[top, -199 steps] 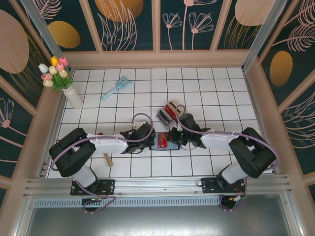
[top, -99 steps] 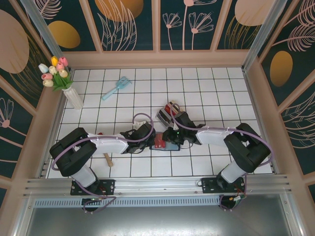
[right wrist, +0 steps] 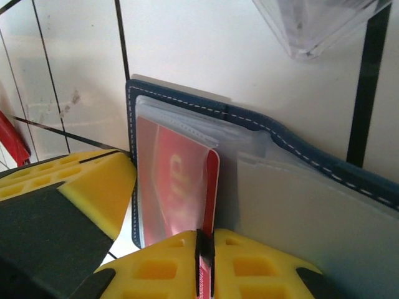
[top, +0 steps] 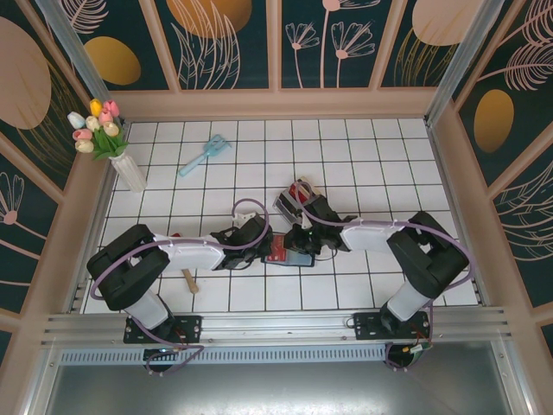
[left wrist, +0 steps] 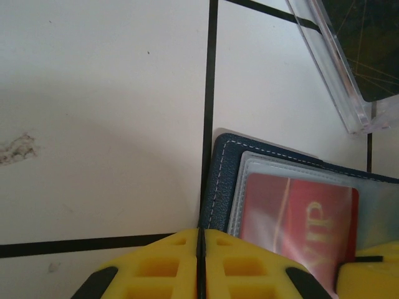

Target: Put the credit cards into the card holder

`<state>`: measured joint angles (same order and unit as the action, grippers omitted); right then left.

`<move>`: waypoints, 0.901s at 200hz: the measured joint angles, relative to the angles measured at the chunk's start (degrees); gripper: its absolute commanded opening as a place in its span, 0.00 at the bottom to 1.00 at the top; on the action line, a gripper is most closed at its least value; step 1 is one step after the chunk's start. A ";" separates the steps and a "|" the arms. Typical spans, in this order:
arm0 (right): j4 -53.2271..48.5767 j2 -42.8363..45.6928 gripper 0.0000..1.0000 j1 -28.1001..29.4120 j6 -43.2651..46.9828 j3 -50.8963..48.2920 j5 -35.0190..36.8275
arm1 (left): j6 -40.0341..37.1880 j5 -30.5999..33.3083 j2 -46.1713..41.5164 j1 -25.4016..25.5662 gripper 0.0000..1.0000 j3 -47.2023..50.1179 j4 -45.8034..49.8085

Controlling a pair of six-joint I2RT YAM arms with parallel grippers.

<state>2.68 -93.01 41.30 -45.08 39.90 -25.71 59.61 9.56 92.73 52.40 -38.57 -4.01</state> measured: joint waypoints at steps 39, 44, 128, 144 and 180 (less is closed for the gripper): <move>-3.15 -0.42 0.20 -0.24 1.27 2.16 0.33 | 0.04 0.39 0.00 -0.02 0.13 0.07 0.00; -3.65 -0.24 0.23 -0.37 1.40 2.32 0.52 | 0.09 0.39 -0.02 -0.02 0.13 0.11 -0.07; -14.99 9.64 0.37 -4.59 9.01 11.74 7.08 | -0.94 -0.02 -4.04 0.07 0.36 -0.11 2.73; -17.59 9.51 0.37 -4.98 11.32 14.27 10.47 | -1.36 0.57 -6.14 0.09 0.44 -1.79 4.09; -22.60 5.38 0.36 -5.33 18.25 21.31 18.97 | -2.14 1.18 -9.86 -2.91 0.54 -4.59 4.09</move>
<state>-19.92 -87.64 35.97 -26.83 61.21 -6.74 57.47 10.74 82.87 49.50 -43.16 0.08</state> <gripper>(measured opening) 0.362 0.521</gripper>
